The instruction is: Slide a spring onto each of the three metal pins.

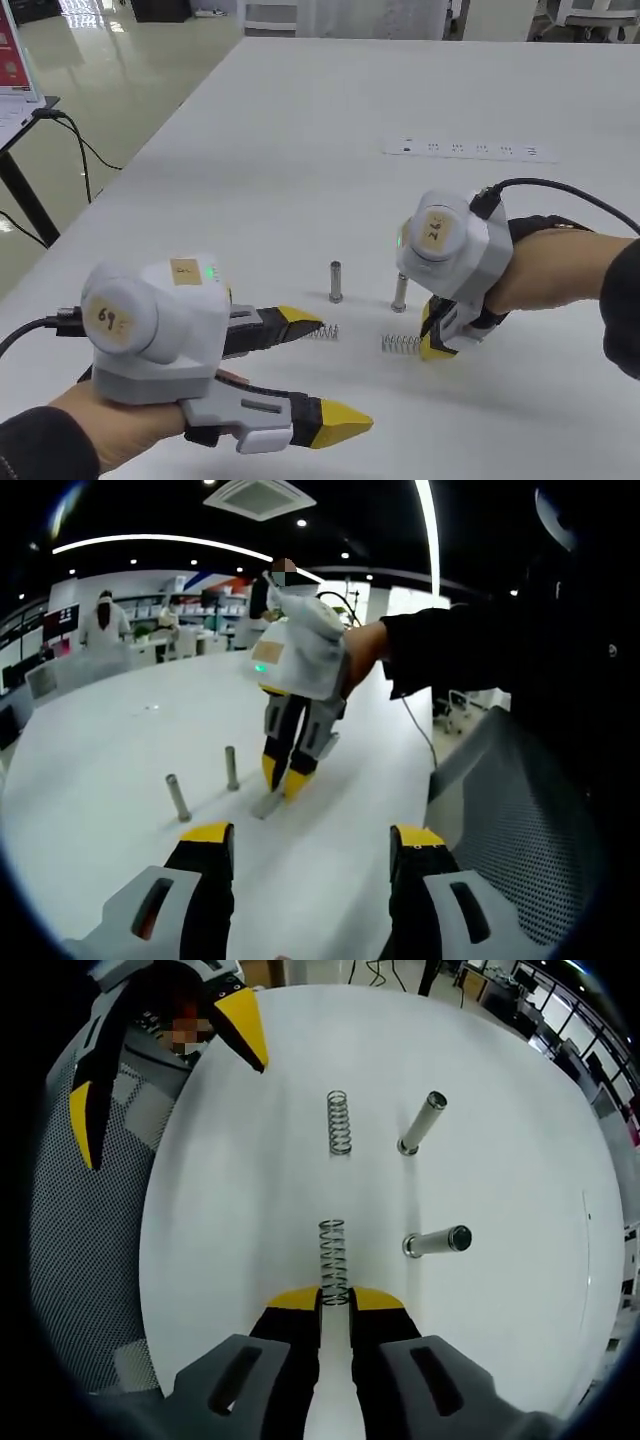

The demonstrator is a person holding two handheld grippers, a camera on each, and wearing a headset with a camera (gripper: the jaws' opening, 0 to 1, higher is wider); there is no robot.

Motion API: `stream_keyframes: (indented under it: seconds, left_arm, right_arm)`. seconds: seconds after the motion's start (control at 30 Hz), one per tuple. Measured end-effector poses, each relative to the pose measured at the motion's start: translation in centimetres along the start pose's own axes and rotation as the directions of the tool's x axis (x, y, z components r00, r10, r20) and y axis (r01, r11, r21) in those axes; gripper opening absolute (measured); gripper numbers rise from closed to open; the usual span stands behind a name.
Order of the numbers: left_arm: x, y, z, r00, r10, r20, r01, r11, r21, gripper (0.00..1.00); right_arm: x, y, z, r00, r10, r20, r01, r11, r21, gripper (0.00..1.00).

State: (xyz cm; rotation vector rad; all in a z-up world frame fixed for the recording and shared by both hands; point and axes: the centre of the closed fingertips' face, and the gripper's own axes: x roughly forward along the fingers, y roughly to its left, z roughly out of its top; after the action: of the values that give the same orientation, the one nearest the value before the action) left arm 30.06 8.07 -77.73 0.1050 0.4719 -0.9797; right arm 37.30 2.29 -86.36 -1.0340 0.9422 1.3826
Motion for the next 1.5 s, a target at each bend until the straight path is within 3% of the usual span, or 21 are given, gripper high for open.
stream_keyframes:
  seconds: [0.27, 0.9, 1.17, 1.5]
  left_arm:
    - [0.0, 0.0, 0.0, 1.0000, -0.001, -0.003, 0.001, 1.000, 0.002, 0.58]
    - [0.3, 0.1, -0.1, 0.9999, -0.006, -0.016, 0.006, 1.000, 0.027, 0.51]
    - [0.7, -0.2, 0.4, 0.9995, -0.017, -0.025, 0.019, 0.998, 0.058, 0.51]
    - [1.0, -0.4, 0.9, 0.9990, -0.025, -0.037, 0.028, 0.995, 0.100, 0.48]
  right_arm:
    - [-1.0, 0.7, 0.5, 0.9996, 0.015, 0.025, -0.016, 1.000, 0.010, 0.07]
    - [-2.8, 2.8, 0.7, 0.9989, 0.034, 0.033, -0.034, 0.999, -0.007, 0.07]
    - [-4.2, 3.2, 1.2, 0.9975, 0.028, 0.065, -0.028, 1.000, -0.007, 0.07]
    - [-5.2, 3.9, 1.6, 0.9973, 0.026, 0.068, -0.024, 0.999, -0.023, 0.07]
